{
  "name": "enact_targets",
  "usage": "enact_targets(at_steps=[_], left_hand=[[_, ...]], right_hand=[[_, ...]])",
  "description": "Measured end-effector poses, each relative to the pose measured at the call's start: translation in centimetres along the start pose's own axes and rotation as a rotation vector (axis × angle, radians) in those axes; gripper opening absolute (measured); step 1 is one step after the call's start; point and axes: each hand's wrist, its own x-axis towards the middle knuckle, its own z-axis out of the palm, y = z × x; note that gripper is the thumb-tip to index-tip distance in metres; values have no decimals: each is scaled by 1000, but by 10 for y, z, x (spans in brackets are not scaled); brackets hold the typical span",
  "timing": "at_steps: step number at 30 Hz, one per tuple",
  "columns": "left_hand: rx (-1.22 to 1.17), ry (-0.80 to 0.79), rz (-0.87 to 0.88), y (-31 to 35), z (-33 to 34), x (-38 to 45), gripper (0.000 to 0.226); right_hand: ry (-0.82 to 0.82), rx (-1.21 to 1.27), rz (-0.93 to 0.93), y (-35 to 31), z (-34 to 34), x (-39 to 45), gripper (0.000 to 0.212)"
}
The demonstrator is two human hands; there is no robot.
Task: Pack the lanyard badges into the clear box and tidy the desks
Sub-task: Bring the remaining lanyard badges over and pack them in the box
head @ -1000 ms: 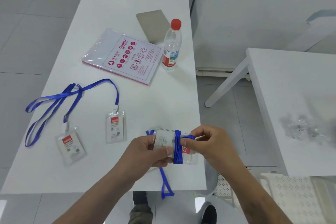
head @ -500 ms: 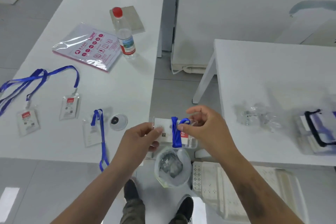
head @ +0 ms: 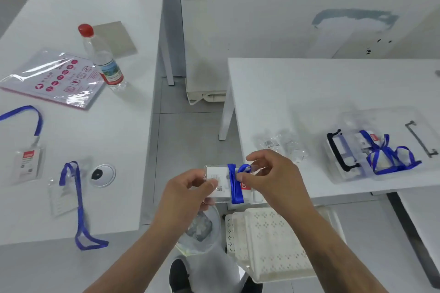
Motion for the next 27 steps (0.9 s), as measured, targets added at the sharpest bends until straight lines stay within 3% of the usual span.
enact_targets(at_steps=[6, 12, 19, 27], left_hand=[[-52, -28, -7, 27, 87, -6, 10], [-74, 24, -27, 53, 217, -6, 8], [-90, -42, -33, 101, 328, 3, 13], [30, -154, -160, 133, 420, 43, 42]], right_hand=[[50, 5, -27, 43, -84, 4, 31], [14, -104, -97, 107, -199, 36, 23], [51, -164, -94, 152, -301, 80, 21], [97, -394, -10, 206, -355, 151, 27]])
